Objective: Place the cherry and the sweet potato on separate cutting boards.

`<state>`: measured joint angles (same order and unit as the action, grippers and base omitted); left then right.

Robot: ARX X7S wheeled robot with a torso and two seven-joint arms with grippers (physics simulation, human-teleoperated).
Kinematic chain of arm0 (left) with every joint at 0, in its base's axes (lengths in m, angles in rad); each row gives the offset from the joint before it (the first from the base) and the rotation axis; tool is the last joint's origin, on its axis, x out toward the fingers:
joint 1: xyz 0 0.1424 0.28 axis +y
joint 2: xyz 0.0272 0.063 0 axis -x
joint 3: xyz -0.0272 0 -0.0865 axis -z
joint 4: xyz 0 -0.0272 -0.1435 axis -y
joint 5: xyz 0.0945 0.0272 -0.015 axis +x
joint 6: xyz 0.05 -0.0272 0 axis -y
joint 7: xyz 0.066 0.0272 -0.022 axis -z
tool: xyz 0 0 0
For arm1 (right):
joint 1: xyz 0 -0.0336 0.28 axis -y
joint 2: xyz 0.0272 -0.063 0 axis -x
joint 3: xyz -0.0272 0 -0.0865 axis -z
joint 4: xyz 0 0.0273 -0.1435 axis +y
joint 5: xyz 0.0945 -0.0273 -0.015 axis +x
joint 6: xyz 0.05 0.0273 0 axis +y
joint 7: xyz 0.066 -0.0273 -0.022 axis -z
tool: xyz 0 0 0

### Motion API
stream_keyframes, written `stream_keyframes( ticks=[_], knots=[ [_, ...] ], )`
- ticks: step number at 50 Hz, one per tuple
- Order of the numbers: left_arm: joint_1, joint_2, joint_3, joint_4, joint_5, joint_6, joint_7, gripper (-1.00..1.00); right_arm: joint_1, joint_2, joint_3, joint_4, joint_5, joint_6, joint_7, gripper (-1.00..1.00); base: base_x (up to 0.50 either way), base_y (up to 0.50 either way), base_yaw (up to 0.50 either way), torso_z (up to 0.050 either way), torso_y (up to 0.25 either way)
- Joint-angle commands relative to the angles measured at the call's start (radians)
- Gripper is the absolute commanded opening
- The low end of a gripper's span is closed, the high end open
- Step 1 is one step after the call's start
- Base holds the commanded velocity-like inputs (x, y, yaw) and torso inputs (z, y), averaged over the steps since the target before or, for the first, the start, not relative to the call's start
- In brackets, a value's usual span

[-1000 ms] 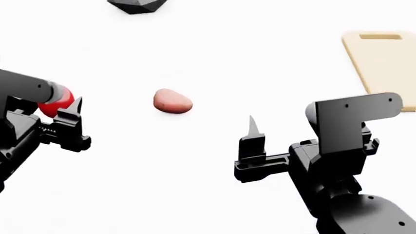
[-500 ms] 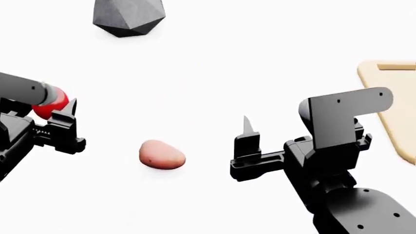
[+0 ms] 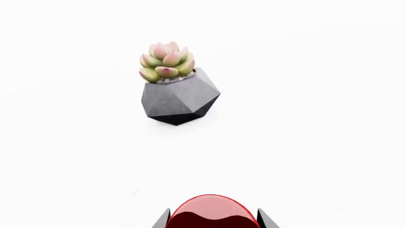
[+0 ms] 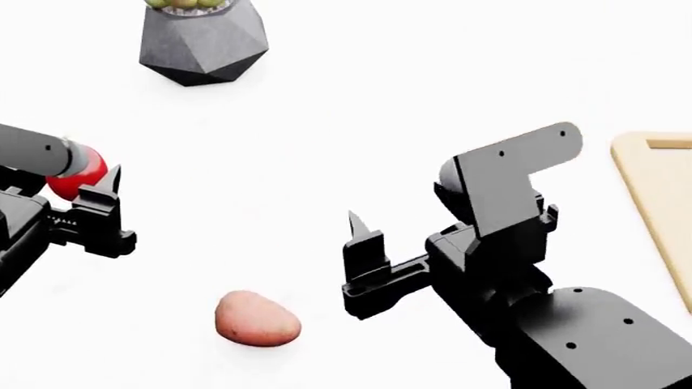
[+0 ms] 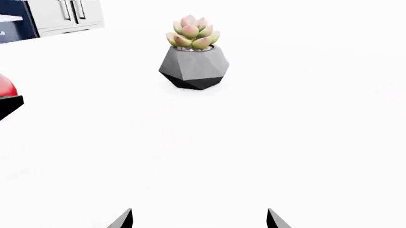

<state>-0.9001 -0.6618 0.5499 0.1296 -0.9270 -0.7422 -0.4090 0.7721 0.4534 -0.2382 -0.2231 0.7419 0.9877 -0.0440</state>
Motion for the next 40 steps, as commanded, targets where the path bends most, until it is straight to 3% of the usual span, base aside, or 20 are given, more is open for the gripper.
stream_keyframes(
  ticks=[1,7,17,40],
  knots=[
    [0.009,-0.008,-0.004,0.007,-0.016,0.004,-0.009,-1.00,0.068,0.033,-0.029,-0.054,0.105,0.124,-0.074,1.00,0.00,0.00,0.00,0.000,0.000],
    [0.013,-0.003,-0.001,0.006,-0.014,0.008,-0.012,-1.00,0.082,0.037,-0.048,-0.063,0.174,0.163,-0.148,1.00,0.00,0.00,0.00,0.000,0.000],
    [0.024,-0.013,-0.005,0.019,-0.023,0.007,-0.015,-1.00,0.145,0.016,-0.198,0.026,0.078,0.105,-0.252,1.00,0.00,0.00,0.00,0.000,0.000],
    [0.008,-0.023,-0.007,0.036,-0.041,-0.023,-0.027,-1.00,0.212,-0.080,-0.316,0.310,-0.011,0.017,-0.359,1.00,0.00,0.00,0.00,0.000,0.000]
  ],
)
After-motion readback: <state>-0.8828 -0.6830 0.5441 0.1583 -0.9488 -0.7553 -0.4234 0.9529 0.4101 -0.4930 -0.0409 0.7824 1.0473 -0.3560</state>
